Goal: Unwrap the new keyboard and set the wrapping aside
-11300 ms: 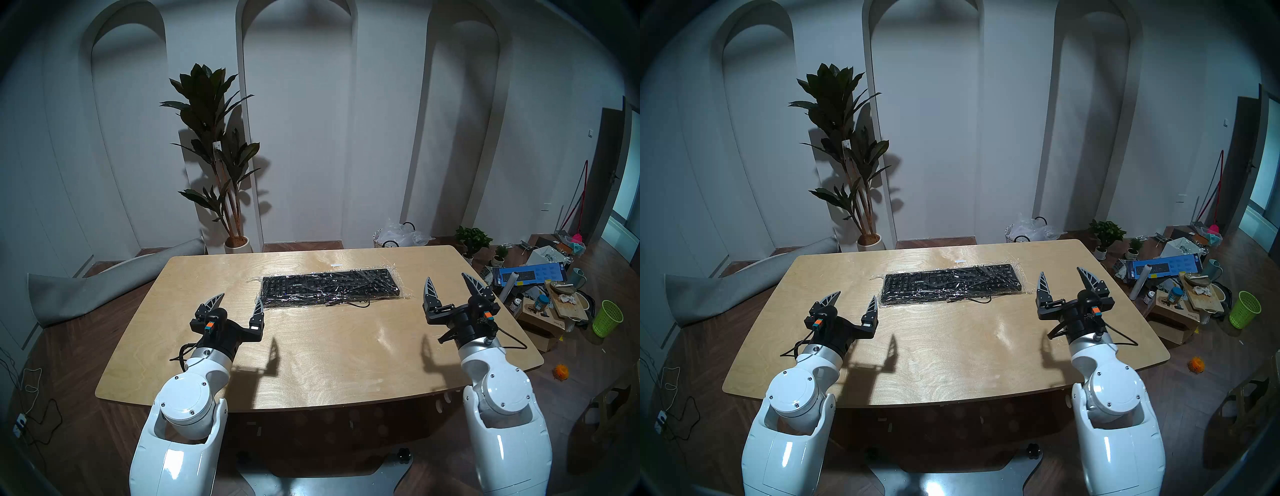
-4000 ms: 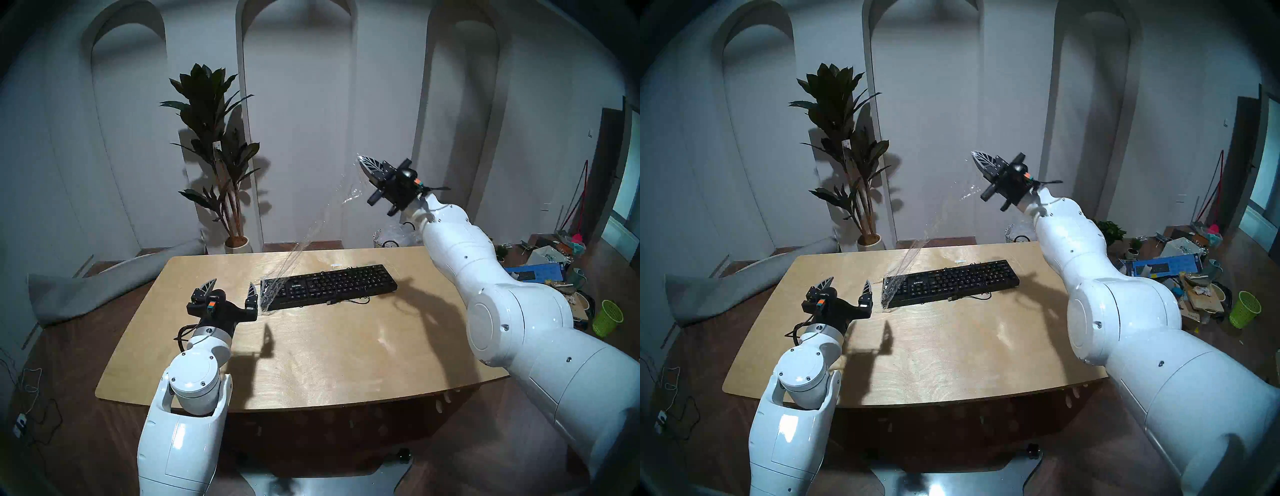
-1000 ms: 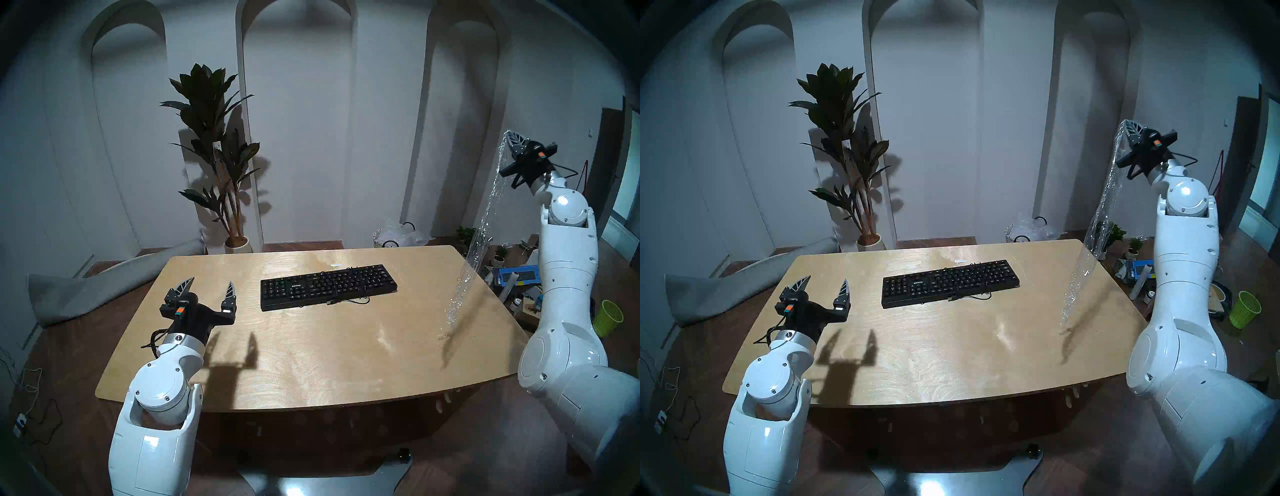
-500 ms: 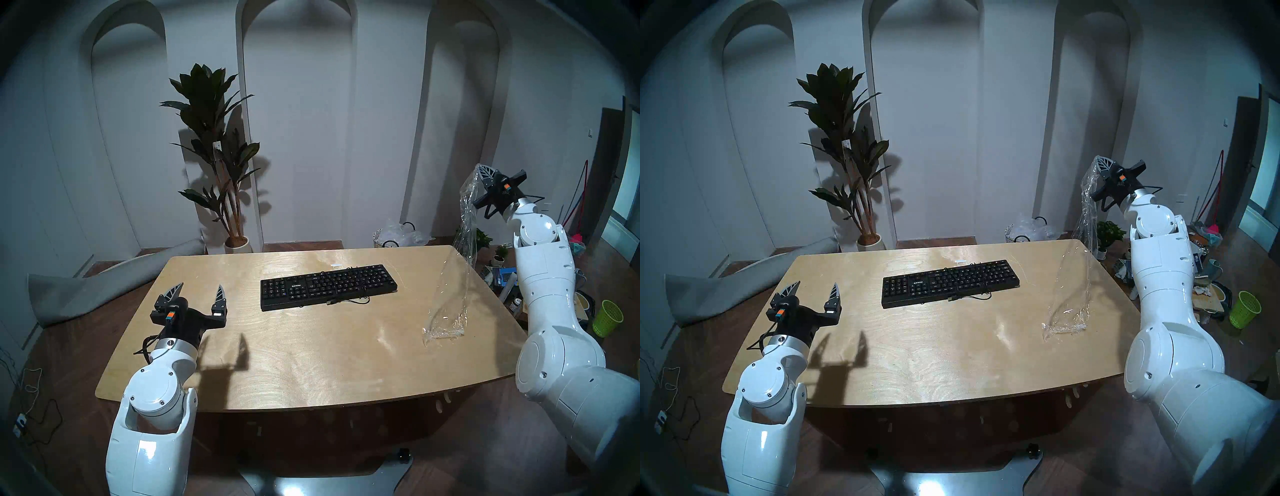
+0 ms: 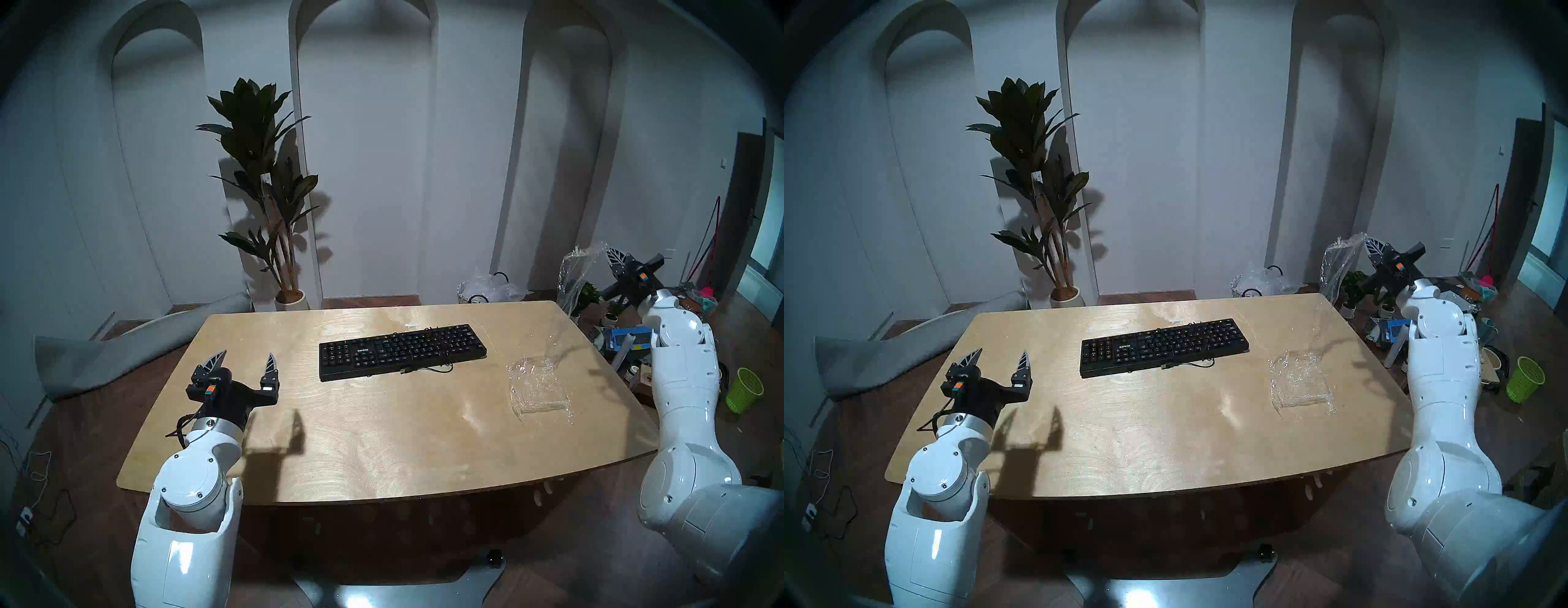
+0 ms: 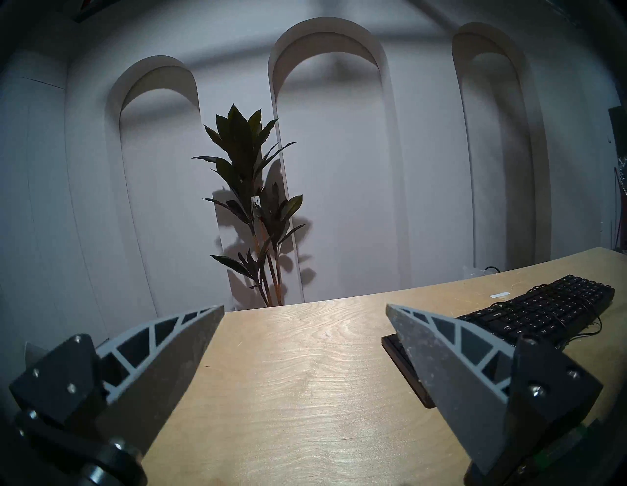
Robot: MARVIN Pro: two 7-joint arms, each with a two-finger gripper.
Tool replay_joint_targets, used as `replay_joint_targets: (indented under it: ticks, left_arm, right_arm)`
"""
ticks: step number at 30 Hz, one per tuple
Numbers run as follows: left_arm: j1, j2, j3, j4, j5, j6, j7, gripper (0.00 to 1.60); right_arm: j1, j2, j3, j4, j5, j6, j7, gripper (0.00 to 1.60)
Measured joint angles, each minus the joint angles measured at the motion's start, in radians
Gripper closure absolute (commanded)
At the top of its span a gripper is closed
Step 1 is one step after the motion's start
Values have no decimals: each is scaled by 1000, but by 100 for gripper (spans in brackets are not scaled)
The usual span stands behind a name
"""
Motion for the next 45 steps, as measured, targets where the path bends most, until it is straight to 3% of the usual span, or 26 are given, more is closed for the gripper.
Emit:
replay_joint_targets:
  ticks: [8,14,21,27,38,39,40,41,45]
  left_arm:
    - [-16,5,25,12,9,0,-13,0]
    - [-30,8,35,27,18,0,-17,0]
    - [-31,5,17,27,21,-2,1,0]
    - [-25,3,-1,27,17,-2,14,0]
    - [-32,6,34,31,19,0,1,0]
    - [-35,7,39,32,21,1,-2,0]
    - [-36,8,43,33,22,1,-4,0]
    - [-39,8,48,33,24,1,-7,0]
    - [-47,10,57,33,28,2,-12,0]
  right_arm:
    - [-109,-44,29,13,10,-11,128,160]
    - [-200,-98,23,-46,28,9,226,160]
    - [-244,-124,34,-76,27,75,246,160]
    - [-292,-106,92,-67,26,113,245,160]
    - [-370,-108,150,-17,37,159,234,160]
    - [-370,-112,153,-18,44,162,234,152]
    - [-370,-116,153,-21,47,165,234,20]
    - [-369,-125,151,-27,53,170,236,0]
    - [-358,-155,142,-66,81,190,254,0]
